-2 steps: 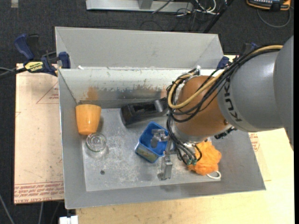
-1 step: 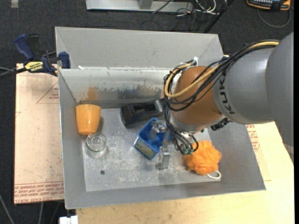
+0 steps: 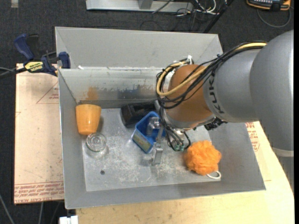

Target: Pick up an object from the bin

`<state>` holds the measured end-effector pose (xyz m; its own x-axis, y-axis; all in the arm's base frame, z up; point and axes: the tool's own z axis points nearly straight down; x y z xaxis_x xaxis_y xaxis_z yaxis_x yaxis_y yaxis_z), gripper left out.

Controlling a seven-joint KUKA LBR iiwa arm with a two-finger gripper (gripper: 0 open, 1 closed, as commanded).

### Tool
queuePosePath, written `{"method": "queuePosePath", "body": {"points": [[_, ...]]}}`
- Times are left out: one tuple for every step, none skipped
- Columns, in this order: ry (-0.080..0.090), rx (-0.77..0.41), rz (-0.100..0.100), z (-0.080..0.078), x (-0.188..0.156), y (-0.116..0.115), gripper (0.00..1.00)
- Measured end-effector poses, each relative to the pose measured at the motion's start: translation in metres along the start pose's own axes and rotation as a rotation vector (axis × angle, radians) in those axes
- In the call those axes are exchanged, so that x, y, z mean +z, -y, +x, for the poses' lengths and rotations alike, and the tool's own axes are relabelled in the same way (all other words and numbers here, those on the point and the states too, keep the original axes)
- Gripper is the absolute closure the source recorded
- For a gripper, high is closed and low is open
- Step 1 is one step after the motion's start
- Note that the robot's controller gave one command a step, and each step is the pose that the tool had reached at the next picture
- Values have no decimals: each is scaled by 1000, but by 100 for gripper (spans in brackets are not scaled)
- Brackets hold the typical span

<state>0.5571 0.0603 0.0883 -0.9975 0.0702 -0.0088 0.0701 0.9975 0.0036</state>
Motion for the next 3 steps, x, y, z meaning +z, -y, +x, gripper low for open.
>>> {"method": "queuePosePath", "body": {"points": [[12, -75, -7, -11, 12, 2, 100], [12, -74, -7, -11, 12, 3, 100], [-1, -80, -6, -17, -27, 28, 100]]}}
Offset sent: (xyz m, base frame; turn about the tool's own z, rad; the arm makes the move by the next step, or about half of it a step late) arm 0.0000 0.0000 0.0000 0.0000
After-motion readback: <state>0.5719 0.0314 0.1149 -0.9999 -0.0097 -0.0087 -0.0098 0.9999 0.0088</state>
